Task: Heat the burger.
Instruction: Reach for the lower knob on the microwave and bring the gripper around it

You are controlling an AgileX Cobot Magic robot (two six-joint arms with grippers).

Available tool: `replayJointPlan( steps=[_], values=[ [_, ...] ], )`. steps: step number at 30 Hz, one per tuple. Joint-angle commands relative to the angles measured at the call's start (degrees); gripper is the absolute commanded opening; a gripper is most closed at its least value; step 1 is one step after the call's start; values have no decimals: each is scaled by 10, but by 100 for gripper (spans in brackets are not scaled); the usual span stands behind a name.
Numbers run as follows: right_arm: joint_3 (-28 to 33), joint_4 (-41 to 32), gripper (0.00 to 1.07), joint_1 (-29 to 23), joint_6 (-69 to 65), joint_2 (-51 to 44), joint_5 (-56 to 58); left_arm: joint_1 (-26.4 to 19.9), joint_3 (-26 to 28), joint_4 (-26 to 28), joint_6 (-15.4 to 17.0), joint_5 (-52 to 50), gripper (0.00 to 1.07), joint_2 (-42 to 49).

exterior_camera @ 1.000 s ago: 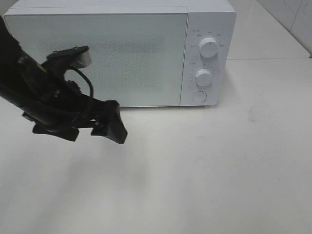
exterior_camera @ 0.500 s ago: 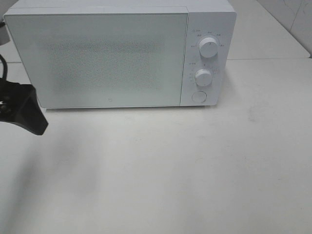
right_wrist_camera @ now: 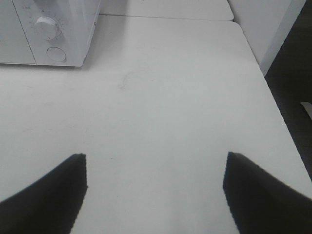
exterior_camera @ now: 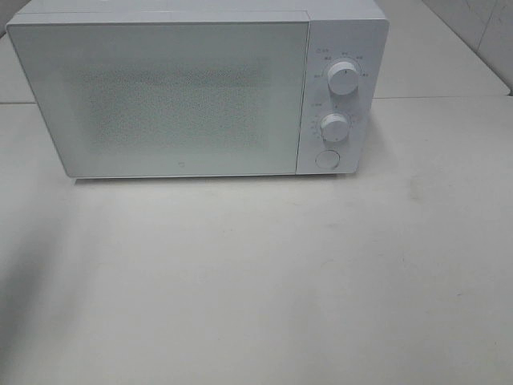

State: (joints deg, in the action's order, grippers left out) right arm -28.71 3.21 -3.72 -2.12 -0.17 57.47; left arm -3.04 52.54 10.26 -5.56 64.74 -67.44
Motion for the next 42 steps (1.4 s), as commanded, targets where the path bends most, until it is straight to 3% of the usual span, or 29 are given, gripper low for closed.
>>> replayJointPlan(
  steps=[1, 12, 17, 29, 42],
  values=[
    [1, 3, 75, 3, 2, -19, -5, -10, -23, -3, 7, 5, 102, 42],
    [1, 3, 75, 3, 2, -19, -5, -10, -128, -21, 7, -19, 102, 210],
    [1, 3, 75, 3, 2, -19, -5, -10, -181, -21, 7, -41, 102, 329],
    [1, 3, 75, 3, 2, -19, -5, -10, -224, -31, 3, -37, 102, 543],
    [1, 3, 75, 3, 2, -19, -5, -9, -229, -30, 3, -32, 102, 692]
  ],
)
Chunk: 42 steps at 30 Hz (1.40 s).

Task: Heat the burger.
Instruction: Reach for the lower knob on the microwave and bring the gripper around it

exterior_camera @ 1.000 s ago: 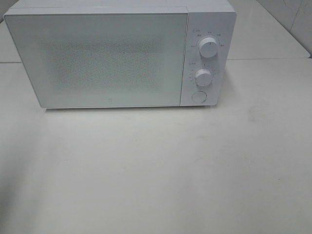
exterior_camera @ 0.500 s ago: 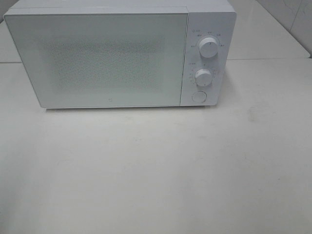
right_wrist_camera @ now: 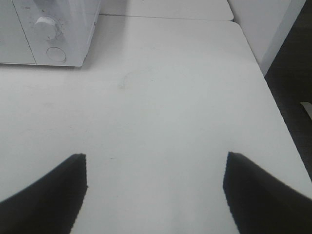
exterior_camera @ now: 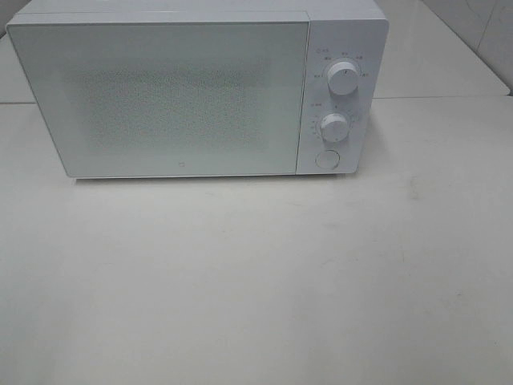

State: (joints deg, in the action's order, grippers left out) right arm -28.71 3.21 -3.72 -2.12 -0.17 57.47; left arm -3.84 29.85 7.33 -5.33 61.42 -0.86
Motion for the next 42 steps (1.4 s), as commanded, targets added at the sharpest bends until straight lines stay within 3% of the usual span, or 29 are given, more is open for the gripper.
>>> replayJointPlan(
  steps=[1, 42],
  values=[
    [1, 3, 75, 3, 2, -19, -5, -1, -2, -1, 1, 2, 102, 26],
    [1, 2, 75, 3, 2, -19, -5, -1, -2, 13, 3, 2, 101, 22]
  ],
)
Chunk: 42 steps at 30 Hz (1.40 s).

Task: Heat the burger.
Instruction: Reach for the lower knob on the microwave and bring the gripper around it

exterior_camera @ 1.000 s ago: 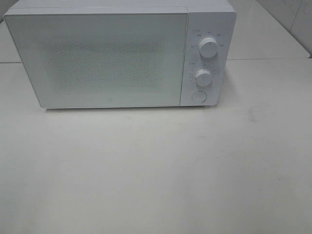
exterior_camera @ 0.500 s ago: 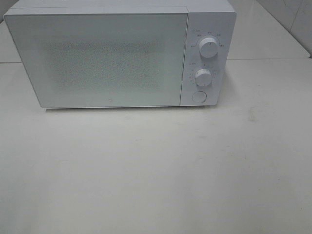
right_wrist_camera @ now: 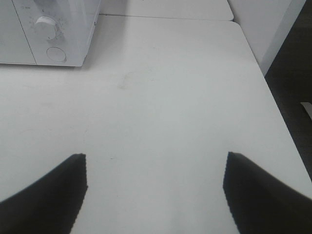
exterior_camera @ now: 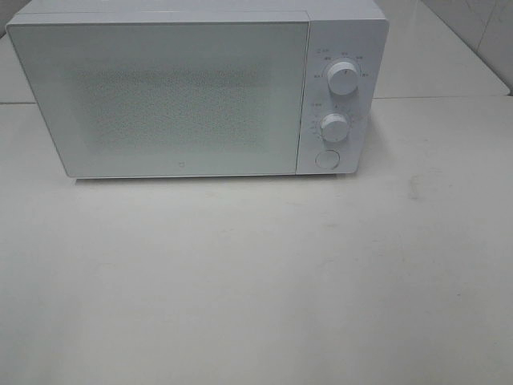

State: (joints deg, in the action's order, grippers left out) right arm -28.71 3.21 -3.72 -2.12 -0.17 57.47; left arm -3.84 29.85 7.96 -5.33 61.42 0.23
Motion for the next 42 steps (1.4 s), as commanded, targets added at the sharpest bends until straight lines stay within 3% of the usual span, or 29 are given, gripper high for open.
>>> replayJointPlan(
  steps=[1, 13, 29, 42],
  values=[
    [1, 2, 75, 3, 2, -19, -5, -1, -2, 6, 3, 2, 101, 11],
    [-15, 7, 75, 2, 0, 0, -10, -1, -2, 6, 3, 2, 101, 10],
    [-22, 6, 75, 2, 0, 195, -238, -1, -2, 6, 3, 2, 101, 10],
    [-21, 6, 75, 2, 0, 334, -356, -1, -2, 6, 3, 2, 101, 10]
  ],
)
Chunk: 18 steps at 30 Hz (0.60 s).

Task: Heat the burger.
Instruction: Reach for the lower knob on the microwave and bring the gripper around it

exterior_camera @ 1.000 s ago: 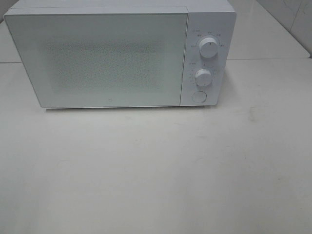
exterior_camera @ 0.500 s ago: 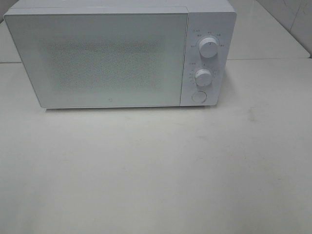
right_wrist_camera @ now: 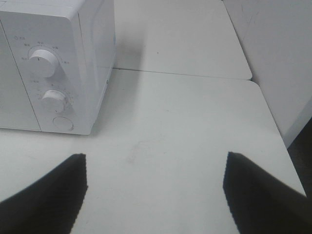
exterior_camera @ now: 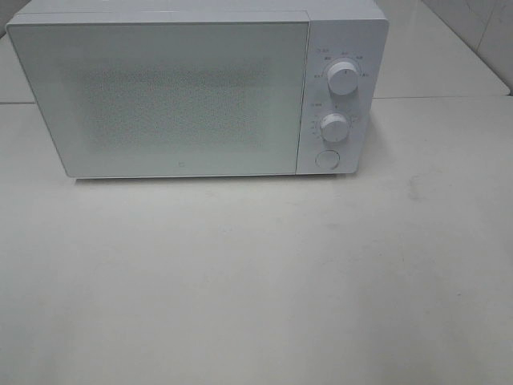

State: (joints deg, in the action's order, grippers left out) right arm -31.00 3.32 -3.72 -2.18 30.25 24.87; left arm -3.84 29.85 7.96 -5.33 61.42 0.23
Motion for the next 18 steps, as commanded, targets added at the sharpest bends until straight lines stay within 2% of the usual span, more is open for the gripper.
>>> replayJointPlan(
  steps=[1, 12, 15, 18],
  values=[
    [2, 5, 75, 2, 1, 41, -39, -1, -2, 6, 3, 2, 101, 10],
    [2, -22, 75, 2, 1, 161, -169, -1, -2, 6, 3, 2, 101, 10],
    [23, -20, 75, 2, 1, 194, -252, -1, -2, 6, 3, 2, 101, 10],
    [33, -20, 75, 2, 1, 197, -271, -1, -2, 6, 3, 2, 101, 10]
  ],
)
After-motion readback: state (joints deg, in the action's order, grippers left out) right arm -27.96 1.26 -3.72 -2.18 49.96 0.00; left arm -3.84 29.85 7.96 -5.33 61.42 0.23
